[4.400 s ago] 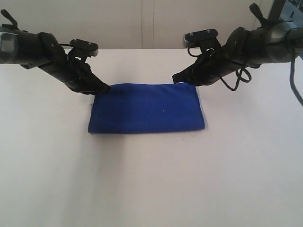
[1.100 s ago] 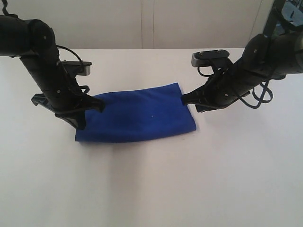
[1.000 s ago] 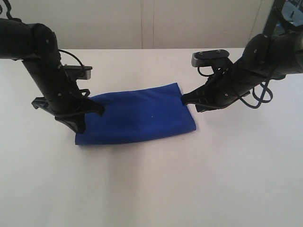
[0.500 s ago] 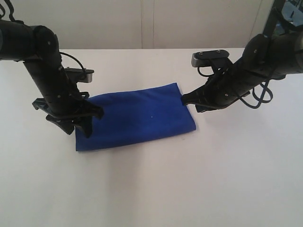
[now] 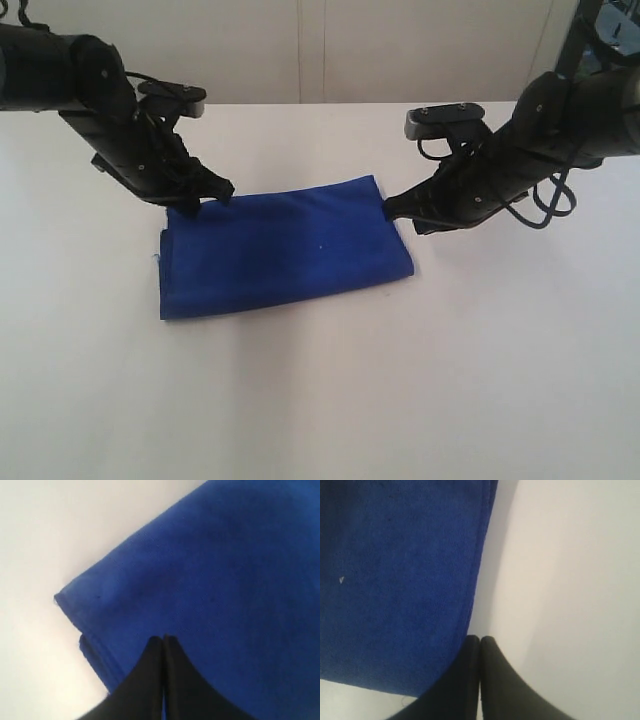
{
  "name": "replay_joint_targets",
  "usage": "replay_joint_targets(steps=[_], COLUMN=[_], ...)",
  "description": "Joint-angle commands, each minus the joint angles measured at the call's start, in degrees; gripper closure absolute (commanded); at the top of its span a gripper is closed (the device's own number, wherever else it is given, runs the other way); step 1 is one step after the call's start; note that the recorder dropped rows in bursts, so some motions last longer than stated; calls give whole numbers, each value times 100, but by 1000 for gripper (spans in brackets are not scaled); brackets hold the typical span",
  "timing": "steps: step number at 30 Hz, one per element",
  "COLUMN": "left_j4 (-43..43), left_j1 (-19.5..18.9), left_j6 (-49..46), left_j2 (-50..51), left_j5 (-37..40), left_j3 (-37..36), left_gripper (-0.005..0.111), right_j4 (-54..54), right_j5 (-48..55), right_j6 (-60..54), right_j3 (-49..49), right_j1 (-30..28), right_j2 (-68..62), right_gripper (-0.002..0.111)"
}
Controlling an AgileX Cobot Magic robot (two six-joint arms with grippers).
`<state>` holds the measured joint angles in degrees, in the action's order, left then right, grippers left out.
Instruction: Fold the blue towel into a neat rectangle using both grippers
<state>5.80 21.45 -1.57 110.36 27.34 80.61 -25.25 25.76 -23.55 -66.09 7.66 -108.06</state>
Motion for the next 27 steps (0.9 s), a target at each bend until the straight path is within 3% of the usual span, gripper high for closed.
replay_joint_targets(steps=[1,5,10,19,27], left_j4=[74,368,368,228,228], left_j1=[39,39,39,-9,-314], left_j6=[-20,-20,-20,-6,225], left_j2=[267,393,501,893,922], left_j5=[-525,-1074,-1466,-1453,-1137], left_j3=[11,11,11,11,11], left_gripper=[107,107,107,107,107], right_j4=[-182,-310,-400,-943,-943], right_j5=[-337,-875,-766,-460,-558], right_j6=[-477,-479,-468,-426,-426], right_j3=[43,-21,-706,-1990,-2383], right_j1=[58,194,261,261,261], right_j2=[54,-1,-504,-1593,-2176], right_gripper=[108,108,108,108,108])
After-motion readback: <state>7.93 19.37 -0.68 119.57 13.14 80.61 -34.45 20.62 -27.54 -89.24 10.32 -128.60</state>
